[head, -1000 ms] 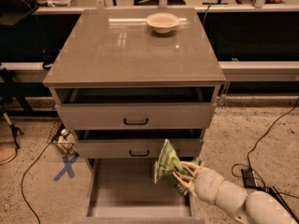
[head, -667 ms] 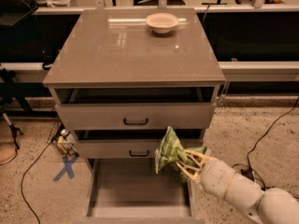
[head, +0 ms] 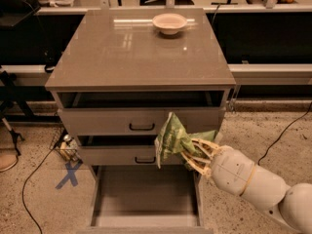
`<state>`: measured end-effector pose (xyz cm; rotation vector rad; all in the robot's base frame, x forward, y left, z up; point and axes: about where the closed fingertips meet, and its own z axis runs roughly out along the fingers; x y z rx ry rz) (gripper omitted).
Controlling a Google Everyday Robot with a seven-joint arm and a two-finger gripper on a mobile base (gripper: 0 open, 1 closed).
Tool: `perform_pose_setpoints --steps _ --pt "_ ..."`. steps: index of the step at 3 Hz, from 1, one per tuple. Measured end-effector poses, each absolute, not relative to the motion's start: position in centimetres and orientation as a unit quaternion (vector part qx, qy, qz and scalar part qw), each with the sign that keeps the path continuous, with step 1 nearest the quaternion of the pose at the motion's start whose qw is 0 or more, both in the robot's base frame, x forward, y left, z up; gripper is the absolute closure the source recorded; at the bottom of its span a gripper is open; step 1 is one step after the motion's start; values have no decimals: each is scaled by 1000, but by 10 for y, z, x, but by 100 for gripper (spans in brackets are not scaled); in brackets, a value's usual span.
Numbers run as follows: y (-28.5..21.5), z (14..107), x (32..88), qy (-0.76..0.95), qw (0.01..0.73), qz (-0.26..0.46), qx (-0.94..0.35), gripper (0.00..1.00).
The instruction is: Pick green jalapeno chip bag from bottom drawer and place on counter
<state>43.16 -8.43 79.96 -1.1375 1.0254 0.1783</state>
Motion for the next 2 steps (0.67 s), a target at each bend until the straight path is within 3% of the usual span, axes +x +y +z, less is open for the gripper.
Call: perform_pose_setpoints --steps 2 --pt "-73 830 447 427 731 65 -529 100"
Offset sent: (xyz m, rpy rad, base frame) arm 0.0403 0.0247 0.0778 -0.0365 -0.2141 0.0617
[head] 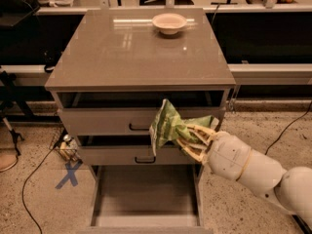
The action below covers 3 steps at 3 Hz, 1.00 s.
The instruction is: Pick green jalapeno chip bag from bottom drawer and place on counter
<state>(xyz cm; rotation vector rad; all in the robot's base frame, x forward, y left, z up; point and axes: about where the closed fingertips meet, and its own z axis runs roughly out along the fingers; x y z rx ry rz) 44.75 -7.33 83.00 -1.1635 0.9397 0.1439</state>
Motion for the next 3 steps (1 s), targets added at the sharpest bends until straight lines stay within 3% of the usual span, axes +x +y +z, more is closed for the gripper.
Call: perform_pose_setpoints --steps 3 --pt "21 981 544 294 740 54 -602 100"
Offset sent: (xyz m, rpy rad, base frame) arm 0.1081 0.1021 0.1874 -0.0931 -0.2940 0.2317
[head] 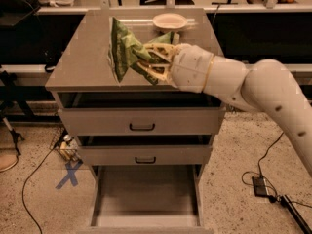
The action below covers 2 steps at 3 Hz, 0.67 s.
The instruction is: Pick green jalapeno chip bag from bottom drawer and place on counter
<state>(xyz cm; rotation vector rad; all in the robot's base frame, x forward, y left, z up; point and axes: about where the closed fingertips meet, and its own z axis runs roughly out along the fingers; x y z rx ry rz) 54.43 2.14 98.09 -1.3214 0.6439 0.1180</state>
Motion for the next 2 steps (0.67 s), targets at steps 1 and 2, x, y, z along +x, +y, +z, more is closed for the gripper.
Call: perform_pose_setpoints --steps 1,2 --pt "52 998 581 289 728 48 -620 100" --pt "75 1004 615 296 716 42 -631 100"
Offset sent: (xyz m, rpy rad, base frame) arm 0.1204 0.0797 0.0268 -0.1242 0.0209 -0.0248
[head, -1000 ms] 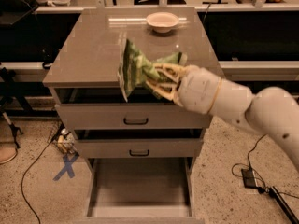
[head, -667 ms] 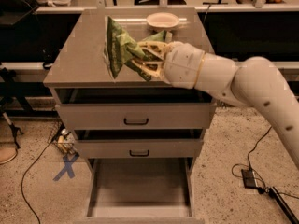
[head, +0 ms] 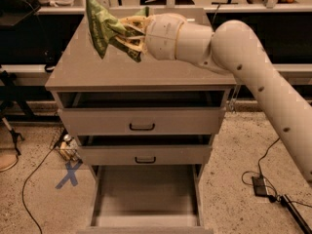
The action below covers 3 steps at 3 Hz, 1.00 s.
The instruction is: Pick green jalapeno chip bag from bottom drawer and place on counter
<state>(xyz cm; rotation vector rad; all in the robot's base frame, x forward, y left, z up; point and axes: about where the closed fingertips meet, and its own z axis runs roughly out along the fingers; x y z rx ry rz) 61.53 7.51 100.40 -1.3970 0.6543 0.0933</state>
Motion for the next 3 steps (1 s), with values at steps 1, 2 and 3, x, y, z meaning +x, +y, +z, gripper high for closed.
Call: perform_pose_setpoints --steps 1,2,3 --pt "95 1002 645 305 706 43 -638 100" --pt "111 996 672 317 694 40 -646 100" --pt "114 984 699 335 681 33 -651 100"
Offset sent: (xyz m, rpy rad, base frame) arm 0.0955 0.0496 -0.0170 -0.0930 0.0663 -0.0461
